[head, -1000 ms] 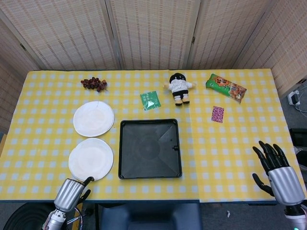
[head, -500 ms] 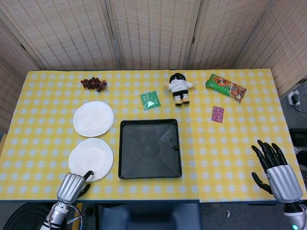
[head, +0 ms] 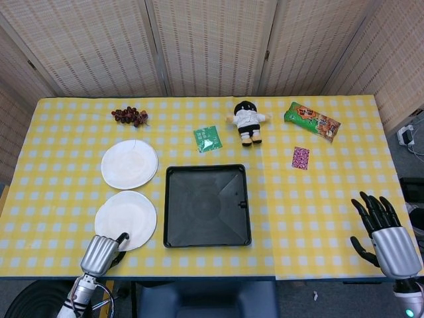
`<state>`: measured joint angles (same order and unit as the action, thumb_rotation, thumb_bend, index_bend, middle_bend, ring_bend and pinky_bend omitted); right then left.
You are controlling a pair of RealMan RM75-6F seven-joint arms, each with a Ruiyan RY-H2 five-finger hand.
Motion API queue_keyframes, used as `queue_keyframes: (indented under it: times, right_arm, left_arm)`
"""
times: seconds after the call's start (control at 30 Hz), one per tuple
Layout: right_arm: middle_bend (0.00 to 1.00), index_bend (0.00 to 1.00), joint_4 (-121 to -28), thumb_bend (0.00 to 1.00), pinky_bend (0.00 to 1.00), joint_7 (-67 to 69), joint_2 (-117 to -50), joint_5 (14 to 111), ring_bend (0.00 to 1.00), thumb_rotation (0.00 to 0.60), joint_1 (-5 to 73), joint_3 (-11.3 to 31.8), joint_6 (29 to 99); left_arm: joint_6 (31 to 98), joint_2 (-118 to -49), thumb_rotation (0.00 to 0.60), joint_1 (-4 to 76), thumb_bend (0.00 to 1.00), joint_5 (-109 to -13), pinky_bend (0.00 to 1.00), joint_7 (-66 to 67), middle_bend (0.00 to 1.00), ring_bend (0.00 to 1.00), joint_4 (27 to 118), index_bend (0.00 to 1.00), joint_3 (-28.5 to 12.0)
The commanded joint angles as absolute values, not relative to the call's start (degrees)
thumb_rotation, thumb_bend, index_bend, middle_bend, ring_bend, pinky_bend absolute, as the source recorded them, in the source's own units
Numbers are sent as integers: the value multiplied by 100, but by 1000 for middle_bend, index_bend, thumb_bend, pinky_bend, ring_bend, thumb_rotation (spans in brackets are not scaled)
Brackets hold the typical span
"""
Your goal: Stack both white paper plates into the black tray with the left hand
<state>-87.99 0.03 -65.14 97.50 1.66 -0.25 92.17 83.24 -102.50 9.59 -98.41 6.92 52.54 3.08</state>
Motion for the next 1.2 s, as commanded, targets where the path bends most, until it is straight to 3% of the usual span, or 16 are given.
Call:
queue_keyframes:
  times: [0.03,0.47,0.73,1.2]
  right_arm:
    - [0,0,-8796,366,0,9,-6513,9733,0,600,173,-20,9201]
    - [0,0,-8796,367,0,-10,-6521,9661,0,600,187,-1,9156]
    - [0,0,-8794,367,0,-13,-6523,9680,0,600,188,-19,9150]
    - [0,0,-8827,367,0,-33,-6522,9913,0,600,121,-124,9320]
  left_arm:
    - [8489,-10419,600,986,362,-9828,1000,595,1000,1000,5003,492,259]
    - [8802,-10770,600,1047,468,-9789,1000,308,1000,1000,4307,633,231]
    - [9212,-10848,600,1054,472,-9814,1000,125,1000,1000,4025,647,196]
    - [10244,-10058,600,844,494,-10056,1000,361,1000,1000,5172,649,224]
